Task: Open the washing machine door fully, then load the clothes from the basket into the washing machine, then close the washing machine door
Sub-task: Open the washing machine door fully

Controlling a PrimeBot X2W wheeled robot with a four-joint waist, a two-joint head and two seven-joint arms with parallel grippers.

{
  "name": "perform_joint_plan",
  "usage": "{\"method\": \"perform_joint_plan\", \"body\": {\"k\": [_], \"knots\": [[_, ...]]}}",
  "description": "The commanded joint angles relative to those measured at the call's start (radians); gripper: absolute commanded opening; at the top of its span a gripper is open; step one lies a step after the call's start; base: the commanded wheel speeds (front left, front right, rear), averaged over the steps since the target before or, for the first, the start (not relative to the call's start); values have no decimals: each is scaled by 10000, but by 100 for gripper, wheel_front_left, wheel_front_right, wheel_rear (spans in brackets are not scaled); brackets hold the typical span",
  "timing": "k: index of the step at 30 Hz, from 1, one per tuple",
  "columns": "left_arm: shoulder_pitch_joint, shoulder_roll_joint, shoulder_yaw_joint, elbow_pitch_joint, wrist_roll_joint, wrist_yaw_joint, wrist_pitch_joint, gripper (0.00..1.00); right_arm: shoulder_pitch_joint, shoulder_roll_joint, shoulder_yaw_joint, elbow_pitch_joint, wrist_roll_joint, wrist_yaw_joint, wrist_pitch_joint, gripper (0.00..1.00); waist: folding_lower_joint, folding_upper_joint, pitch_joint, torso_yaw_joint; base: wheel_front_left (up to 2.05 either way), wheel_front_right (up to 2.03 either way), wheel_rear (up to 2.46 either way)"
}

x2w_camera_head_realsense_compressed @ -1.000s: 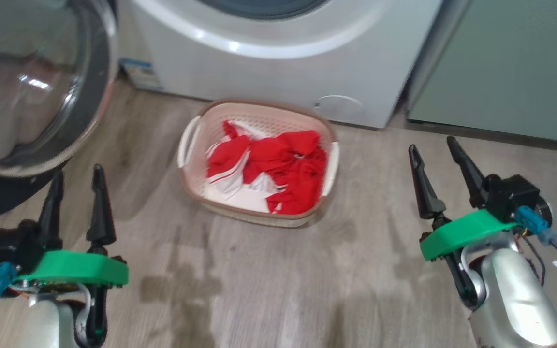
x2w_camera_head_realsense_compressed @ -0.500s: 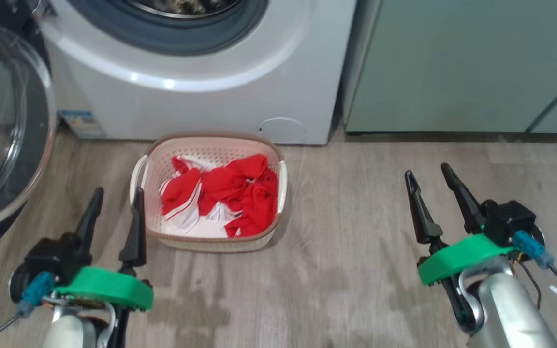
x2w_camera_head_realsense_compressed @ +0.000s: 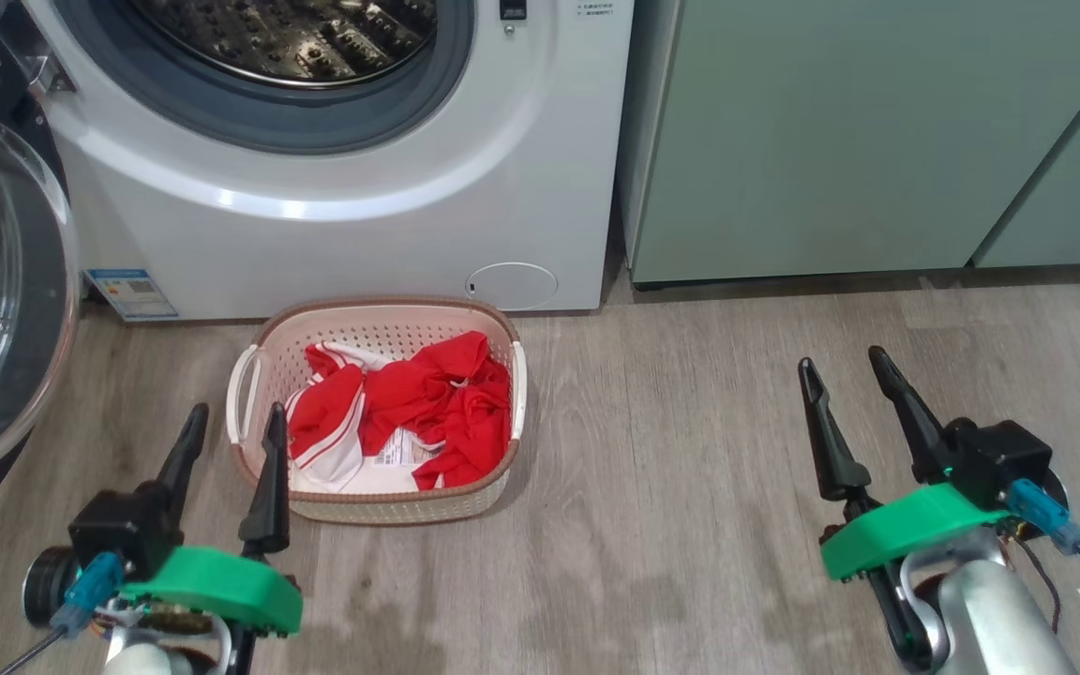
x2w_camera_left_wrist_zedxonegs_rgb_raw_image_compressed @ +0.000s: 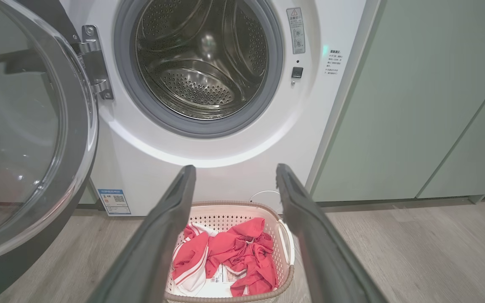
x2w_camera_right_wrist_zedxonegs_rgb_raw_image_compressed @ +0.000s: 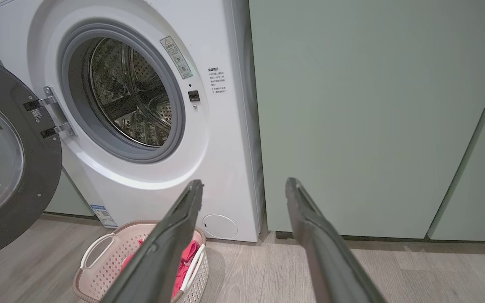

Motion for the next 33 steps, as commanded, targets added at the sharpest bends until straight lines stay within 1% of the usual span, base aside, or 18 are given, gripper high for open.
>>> {"method": "perform_joint_plan", "body": {"k": [1,23,31,33], "knots": [[-250,184,330,-391,53,64,-17,100,-149,56,212,-381,28,0,-94,100,1,0,16,-3,0,0,0],[-354,337,236,-290,-57,243,-36,100,-266,56,159,-403,11,0,-103,100,1,0,202,42,0,0,0],[-394,409,171,-265,-82,276,-30,100,-285,56,158,-409,34,0,-109,100,1,0,259,35,0,0,0],[-409,385,129,-281,-183,229,-13,100,-293,57,167,-414,46,0,-111,100,1,0,280,27,0,0,0]]}}
